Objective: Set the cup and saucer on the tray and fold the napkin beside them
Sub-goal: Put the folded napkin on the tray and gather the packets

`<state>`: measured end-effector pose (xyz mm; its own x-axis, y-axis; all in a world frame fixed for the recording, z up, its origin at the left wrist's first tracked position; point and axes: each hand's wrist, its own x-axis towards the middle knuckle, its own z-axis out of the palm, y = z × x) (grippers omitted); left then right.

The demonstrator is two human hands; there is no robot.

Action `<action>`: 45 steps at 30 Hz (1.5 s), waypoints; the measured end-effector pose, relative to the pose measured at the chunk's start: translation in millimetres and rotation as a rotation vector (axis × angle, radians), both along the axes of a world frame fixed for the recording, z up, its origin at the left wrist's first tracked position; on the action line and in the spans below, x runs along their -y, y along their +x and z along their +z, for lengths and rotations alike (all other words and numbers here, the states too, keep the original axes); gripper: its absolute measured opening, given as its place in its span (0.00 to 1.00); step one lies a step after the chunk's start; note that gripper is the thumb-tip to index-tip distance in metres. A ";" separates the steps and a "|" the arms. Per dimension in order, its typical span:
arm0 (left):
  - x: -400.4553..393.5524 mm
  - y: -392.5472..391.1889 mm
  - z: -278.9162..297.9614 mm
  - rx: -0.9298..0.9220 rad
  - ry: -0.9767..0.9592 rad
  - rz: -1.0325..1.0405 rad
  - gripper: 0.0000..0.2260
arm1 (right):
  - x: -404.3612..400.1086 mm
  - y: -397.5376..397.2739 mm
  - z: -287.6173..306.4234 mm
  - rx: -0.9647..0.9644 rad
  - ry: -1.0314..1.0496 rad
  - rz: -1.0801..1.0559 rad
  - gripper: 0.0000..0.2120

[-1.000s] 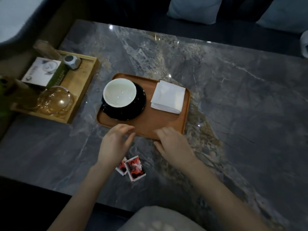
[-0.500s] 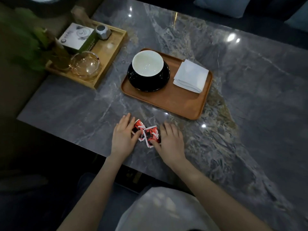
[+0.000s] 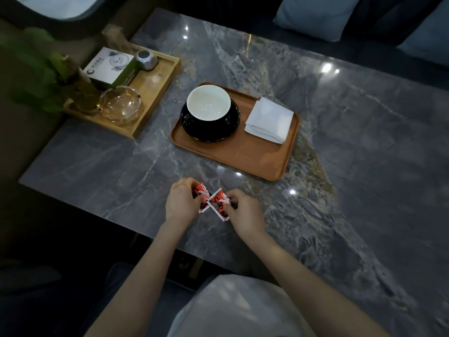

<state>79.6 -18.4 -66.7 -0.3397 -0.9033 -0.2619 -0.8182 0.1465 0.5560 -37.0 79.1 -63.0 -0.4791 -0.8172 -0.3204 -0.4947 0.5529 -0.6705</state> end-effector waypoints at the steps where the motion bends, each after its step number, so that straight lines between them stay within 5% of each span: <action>1: 1.8 -2.9 2.8 0.003 0.034 0.004 0.07 | -0.3 -5.9 0.8 0.054 -0.011 -0.031 0.09; 5: 18.2 -19.5 15.0 -0.014 0.045 -0.032 0.05 | -1.3 -38.1 12.9 0.267 -0.088 -0.136 0.08; 13: 27.9 -42.3 21.6 0.165 0.214 -0.331 0.22 | -4.0 -99.2 17.9 0.311 -0.144 -0.183 0.08; 23: 22.3 -35.7 17.8 0.273 0.119 -0.574 0.14 | -8.5 -97.8 19.4 0.316 -0.119 -0.101 0.07; 37: 56.0 -108.2 52.8 -0.006 0.193 -0.439 0.09 | -10.0 -128.0 40.6 0.317 -0.210 -0.197 0.10; 45: 70.4 -167.6 38.5 -0.064 0.219 -0.568 0.08 | 6.7 -153.3 41.5 0.233 -0.185 -0.226 0.08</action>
<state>-88.0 -88.8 -28.2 -0.7734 -0.5040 -0.3844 -0.6099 0.4264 0.6680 -190.3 72.4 -21.5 -0.5858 -0.7532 -0.2993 -0.1962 0.4900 -0.8494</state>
